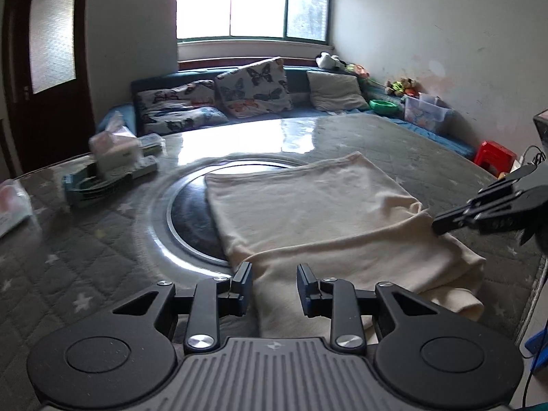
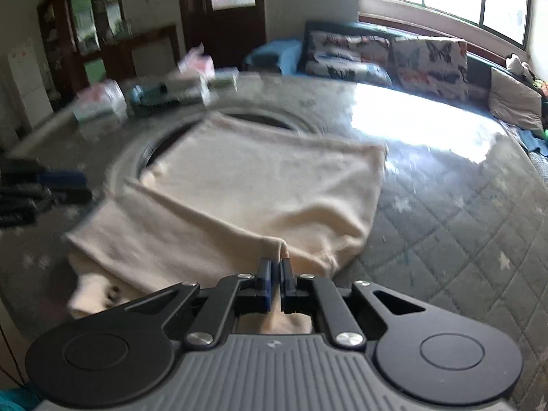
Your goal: Fold clothes
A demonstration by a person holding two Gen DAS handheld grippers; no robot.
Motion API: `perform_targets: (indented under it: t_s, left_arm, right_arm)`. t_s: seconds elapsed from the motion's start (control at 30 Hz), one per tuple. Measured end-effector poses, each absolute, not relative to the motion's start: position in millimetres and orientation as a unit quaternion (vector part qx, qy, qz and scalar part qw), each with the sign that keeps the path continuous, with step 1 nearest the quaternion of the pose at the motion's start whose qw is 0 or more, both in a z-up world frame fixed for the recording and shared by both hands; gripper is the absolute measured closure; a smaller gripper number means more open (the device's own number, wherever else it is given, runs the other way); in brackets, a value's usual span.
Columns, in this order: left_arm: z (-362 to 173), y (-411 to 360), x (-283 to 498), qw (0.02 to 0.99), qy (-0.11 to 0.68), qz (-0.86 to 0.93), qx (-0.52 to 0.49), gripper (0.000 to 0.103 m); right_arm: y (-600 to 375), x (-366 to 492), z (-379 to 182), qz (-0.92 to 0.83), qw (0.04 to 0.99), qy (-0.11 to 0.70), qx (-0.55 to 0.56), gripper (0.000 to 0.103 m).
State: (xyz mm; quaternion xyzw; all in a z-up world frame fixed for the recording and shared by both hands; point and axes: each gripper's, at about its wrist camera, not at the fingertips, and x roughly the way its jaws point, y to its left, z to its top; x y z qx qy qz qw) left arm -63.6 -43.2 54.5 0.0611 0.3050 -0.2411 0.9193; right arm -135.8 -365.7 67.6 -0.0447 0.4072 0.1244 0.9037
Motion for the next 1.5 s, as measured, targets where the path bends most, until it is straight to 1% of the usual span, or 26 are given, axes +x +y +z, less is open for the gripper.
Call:
perform_targets:
  t_s: [0.07, 0.27, 0.47, 0.57, 0.73, 0.83, 0.97, 1.07, 1.17, 1.3, 1.37, 1.4, 1.47, 1.5]
  left_arm:
    - [50.7, -50.1, -57.4, 0.916, 0.310, -0.248, 0.061, 0.073]
    - [47.9, -59.6, -41.0, 0.911, 0.315, -0.258, 0.062, 0.073]
    - [32.4, -63.6, -23.9, 0.907, 0.336, -0.246, 0.069, 0.074]
    - [26.5, -61.5, -23.3, 0.906, 0.339, -0.242, 0.073, 0.072]
    - [37.9, -57.6, -41.0, 0.904, 0.328, -0.260, 0.081, 0.072]
    - [45.5, -58.8, -60.3, 0.900, 0.317, -0.286, 0.092, 0.072]
    - [41.2, -65.7, -79.9, 0.891, 0.310, -0.312, 0.114, 0.072]
    - [28.8, -68.8, -83.0, 0.886, 0.325, -0.307, 0.125, 0.072]
    - [27.7, -63.3, -84.0, 0.888, 0.327, -0.304, 0.110, 0.072]
    - [32.7, -56.2, -91.8, 0.889, 0.323, -0.302, 0.117, 0.072]
    - [38.0, -50.8, -99.7, 0.887, 0.315, -0.311, 0.129, 0.072]
    - [40.5, -49.1, -104.7, 0.886, 0.308, -0.317, 0.140, 0.072]
    - [43.0, -48.0, -116.4, 0.881, 0.293, -0.329, 0.176, 0.071]
    - [42.2, -49.2, -122.4, 0.876, 0.285, -0.336, 0.196, 0.071]
  right_arm:
    - [-367.2, -136.4, 66.7, 0.119, 0.904, 0.408, -0.049, 0.094]
    - [-365.0, -134.4, 82.4, 0.139, 0.915, 0.376, -0.050, 0.094]
    - [-354.8, -121.6, 66.2, 0.160, 0.905, 0.392, -0.046, 0.094]
    - [-355.7, -120.4, 61.2, 0.160, 0.901, 0.400, -0.048, 0.093]
    - [-351.7, -134.7, 71.9, 0.184, 0.897, 0.396, -0.073, 0.087]
    - [-346.4, -147.1, 74.8, 0.202, 0.890, 0.400, -0.087, 0.087]
    - [-343.0, -157.5, 64.0, 0.202, 0.883, 0.413, -0.097, 0.087]
    - [-344.6, -161.1, 60.2, 0.196, 0.884, 0.414, -0.091, 0.086]
    - [-347.7, -163.4, 60.4, 0.194, 0.888, 0.409, -0.081, 0.084]
    - [-349.7, -162.8, 57.6, 0.196, 0.888, 0.409, -0.081, 0.084]
    - [-349.7, -164.1, 62.5, 0.197, 0.889, 0.404, -0.084, 0.079]
    - [-349.2, -165.5, 64.8, 0.198, 0.890, 0.401, -0.089, 0.078]
    - [-347.9, -168.4, 69.9, 0.201, 0.890, 0.396, -0.104, 0.071]
    - [-347.4, -170.3, 72.5, 0.203, 0.890, 0.393, -0.111, 0.069]
